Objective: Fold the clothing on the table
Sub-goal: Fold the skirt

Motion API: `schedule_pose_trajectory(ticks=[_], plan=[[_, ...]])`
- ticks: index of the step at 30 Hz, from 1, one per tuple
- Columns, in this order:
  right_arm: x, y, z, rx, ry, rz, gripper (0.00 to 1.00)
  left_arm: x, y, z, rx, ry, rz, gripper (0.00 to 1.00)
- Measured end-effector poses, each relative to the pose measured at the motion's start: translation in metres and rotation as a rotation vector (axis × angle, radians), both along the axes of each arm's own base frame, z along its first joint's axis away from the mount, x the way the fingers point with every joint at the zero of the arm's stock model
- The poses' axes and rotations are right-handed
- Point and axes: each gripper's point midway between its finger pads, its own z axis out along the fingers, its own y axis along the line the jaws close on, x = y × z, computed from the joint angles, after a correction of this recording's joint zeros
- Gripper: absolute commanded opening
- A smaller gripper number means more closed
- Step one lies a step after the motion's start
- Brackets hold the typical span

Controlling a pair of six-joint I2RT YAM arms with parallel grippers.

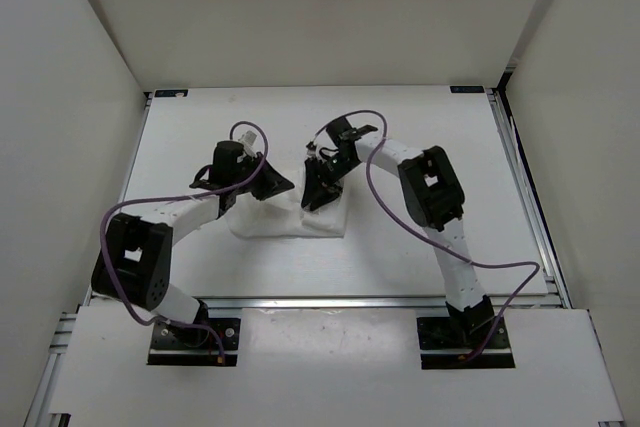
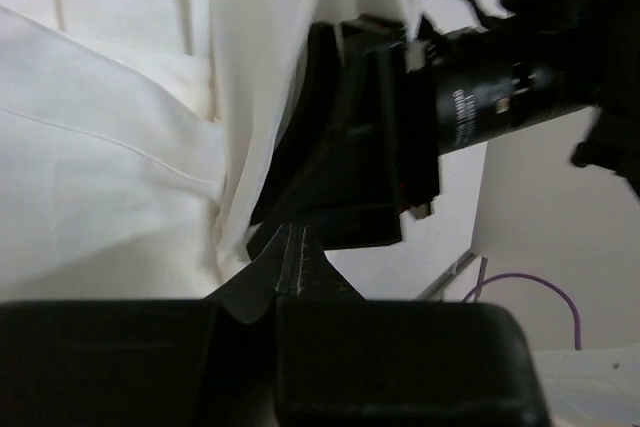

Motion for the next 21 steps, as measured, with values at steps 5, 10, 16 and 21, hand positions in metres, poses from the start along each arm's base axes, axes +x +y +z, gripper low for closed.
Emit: schedule_pose_trajectory(ticks=[5, 10, 16, 21], plan=[[0.014, -0.038, 0.060, 0.022, -0.148, -0.099, 0.68, -0.009, -0.014, 0.006, -0.026, -0.008, -0.028, 0.00], [0.012, -0.106, 0.076, 0.012, -0.213, -0.278, 0.69, -0.019, -0.032, -0.002, -0.041, 0.020, -0.062, 0.00], [-0.041, -0.149, 0.005, -0.122, -0.031, -0.385, 0.69, -0.028, -0.053, -0.023, -0.033, 0.080, -0.109, 0.00], [-0.047, -0.148, -0.008, -0.126, -0.003, -0.414, 0.68, -0.020, -0.061, -0.031, -0.032, 0.103, -0.117, 0.00]])
